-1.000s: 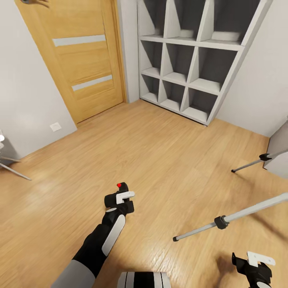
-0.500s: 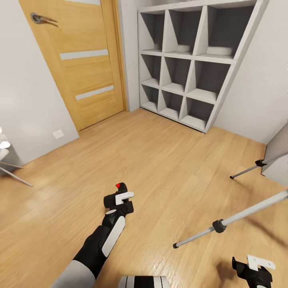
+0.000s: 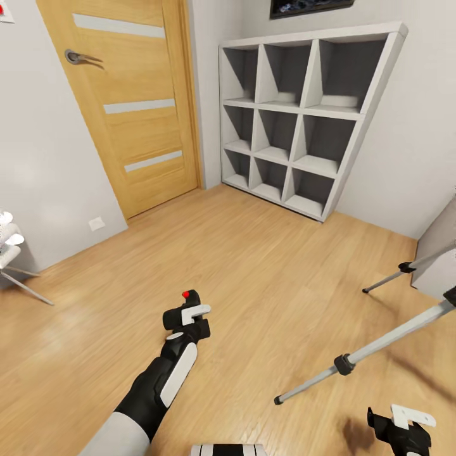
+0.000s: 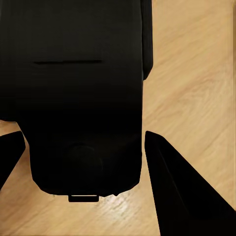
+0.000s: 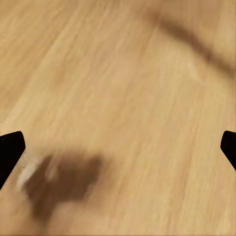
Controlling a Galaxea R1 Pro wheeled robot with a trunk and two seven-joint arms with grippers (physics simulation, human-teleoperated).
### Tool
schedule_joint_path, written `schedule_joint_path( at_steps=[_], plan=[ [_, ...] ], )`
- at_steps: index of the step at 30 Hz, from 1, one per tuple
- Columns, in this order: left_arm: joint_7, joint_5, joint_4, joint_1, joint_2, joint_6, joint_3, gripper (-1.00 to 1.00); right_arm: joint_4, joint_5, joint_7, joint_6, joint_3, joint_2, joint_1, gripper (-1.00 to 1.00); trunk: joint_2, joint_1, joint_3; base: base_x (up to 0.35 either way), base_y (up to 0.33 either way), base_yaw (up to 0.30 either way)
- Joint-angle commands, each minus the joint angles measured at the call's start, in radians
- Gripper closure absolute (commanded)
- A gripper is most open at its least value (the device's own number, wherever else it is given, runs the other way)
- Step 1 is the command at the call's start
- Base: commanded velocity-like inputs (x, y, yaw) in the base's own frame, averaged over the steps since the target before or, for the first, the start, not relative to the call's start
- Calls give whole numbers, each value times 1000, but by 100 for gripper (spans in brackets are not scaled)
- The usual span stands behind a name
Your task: Attach the digital camera to the camera tripod in the bedroom.
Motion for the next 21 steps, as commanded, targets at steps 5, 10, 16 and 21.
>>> schedule_joint_path(
  at_steps=[5,10,16,21],
  plan=[
    [7,6,0,-1,1,2,-2,100,1,0,-2,-2,2,-1,0,-100,1,-2,19,0,0,0],
    [6,6,0,-1,2,1,-2,100,1,0,-2,-1,2,-1,0,-100,2,-5,38,0,0,0],
    [-8,14,-1,-1,29,3,-2,100,1,0,-2,-1,2,-1,0,-100,3,-7,61,0,0,0],
    [-83,81,-1,-1,73,4,-2,100,1,0,-2,-2,2,-1,0,-100,5,-10,81,0,0,0]
  ],
)
